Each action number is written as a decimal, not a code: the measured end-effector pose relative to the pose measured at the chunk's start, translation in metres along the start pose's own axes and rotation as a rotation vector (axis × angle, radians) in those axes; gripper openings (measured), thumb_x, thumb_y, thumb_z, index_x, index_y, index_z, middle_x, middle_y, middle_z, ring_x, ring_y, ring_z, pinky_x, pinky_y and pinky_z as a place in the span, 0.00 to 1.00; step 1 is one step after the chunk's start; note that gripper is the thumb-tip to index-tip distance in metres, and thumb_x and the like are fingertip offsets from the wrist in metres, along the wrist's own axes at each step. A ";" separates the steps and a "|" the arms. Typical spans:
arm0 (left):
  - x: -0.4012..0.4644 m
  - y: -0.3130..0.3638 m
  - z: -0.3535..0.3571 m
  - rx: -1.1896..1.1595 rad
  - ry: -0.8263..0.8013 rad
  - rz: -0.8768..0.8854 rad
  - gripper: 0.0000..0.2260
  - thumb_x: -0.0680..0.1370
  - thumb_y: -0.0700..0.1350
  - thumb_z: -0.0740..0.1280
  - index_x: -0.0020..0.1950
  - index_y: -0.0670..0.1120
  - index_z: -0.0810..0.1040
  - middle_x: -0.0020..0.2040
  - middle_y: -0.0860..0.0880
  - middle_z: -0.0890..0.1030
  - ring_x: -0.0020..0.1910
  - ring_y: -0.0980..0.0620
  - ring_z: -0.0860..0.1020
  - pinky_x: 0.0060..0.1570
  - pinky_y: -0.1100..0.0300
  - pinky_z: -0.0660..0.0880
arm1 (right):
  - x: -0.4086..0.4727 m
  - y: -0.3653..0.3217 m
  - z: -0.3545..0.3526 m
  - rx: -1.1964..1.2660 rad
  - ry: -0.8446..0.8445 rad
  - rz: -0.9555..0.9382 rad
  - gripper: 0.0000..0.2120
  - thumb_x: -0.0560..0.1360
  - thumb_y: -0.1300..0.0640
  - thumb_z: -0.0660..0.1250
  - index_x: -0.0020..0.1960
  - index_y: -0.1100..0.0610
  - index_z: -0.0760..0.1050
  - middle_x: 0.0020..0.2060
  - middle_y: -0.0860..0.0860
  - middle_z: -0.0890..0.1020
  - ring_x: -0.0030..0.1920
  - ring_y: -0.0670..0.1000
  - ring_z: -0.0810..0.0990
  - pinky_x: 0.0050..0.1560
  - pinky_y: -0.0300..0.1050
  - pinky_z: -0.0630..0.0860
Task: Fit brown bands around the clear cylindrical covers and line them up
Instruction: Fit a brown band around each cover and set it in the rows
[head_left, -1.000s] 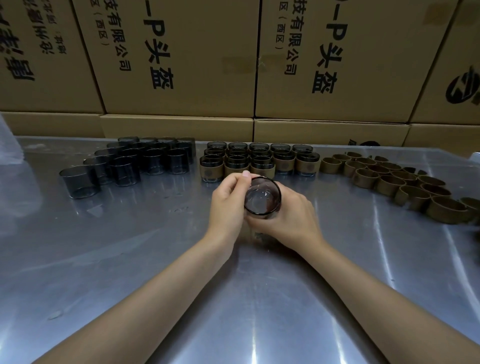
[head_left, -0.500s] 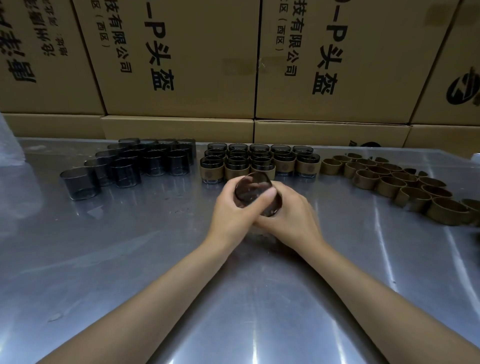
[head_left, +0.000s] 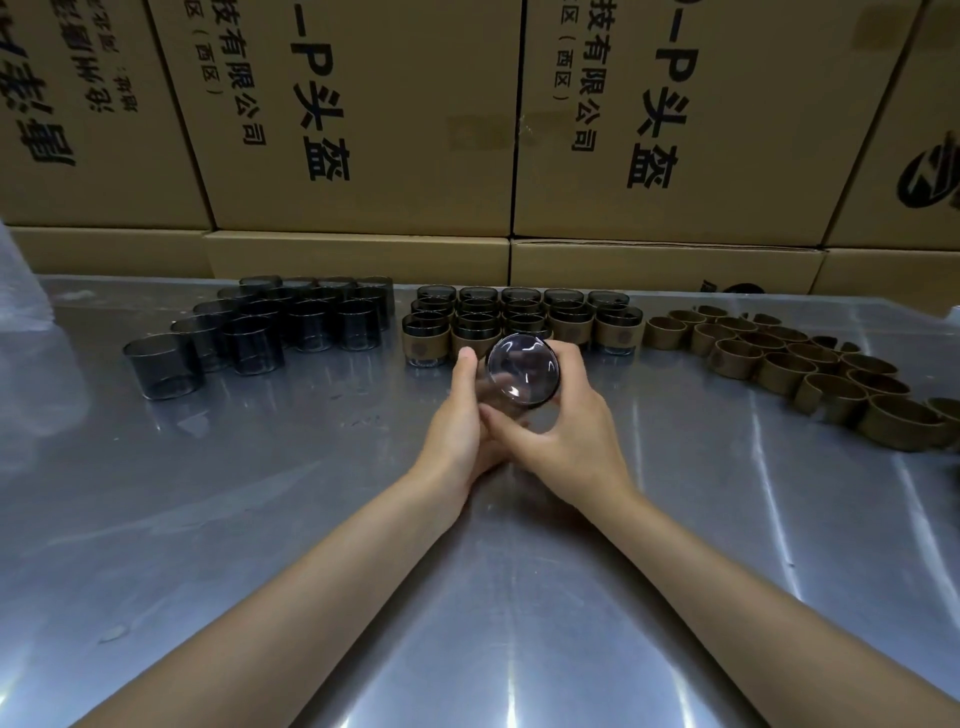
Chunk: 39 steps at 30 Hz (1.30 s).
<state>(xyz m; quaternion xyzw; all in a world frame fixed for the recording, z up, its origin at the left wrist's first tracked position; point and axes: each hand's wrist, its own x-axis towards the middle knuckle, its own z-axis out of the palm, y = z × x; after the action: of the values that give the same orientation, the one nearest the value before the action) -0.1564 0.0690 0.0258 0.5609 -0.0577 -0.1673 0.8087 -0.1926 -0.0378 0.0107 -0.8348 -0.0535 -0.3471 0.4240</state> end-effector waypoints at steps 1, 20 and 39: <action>0.001 0.001 -0.002 0.022 0.043 0.074 0.24 0.82 0.59 0.54 0.60 0.45 0.80 0.51 0.46 0.85 0.51 0.51 0.83 0.53 0.55 0.80 | 0.000 0.001 0.000 -0.007 -0.016 0.008 0.29 0.63 0.35 0.69 0.60 0.41 0.65 0.53 0.37 0.79 0.55 0.41 0.79 0.55 0.49 0.77; -0.014 0.008 0.002 0.158 0.144 0.345 0.11 0.71 0.45 0.76 0.51 0.47 0.80 0.47 0.49 0.83 0.47 0.53 0.82 0.41 0.63 0.79 | -0.003 -0.003 -0.002 -0.097 -0.061 -0.109 0.32 0.65 0.40 0.70 0.67 0.43 0.72 0.58 0.40 0.78 0.57 0.41 0.77 0.52 0.43 0.78; 0.001 0.023 -0.015 0.003 -0.183 0.292 0.12 0.78 0.39 0.65 0.60 0.45 0.80 0.55 0.46 0.84 0.56 0.51 0.82 0.55 0.64 0.77 | 0.009 0.008 -0.005 0.316 -0.048 0.065 0.23 0.65 0.53 0.80 0.56 0.41 0.78 0.49 0.41 0.85 0.53 0.41 0.82 0.56 0.42 0.77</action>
<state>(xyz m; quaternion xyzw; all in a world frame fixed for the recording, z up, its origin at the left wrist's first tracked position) -0.1472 0.0888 0.0414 0.5300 -0.2123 -0.0986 0.8150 -0.1858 -0.0486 0.0128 -0.7671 -0.0904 -0.3005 0.5596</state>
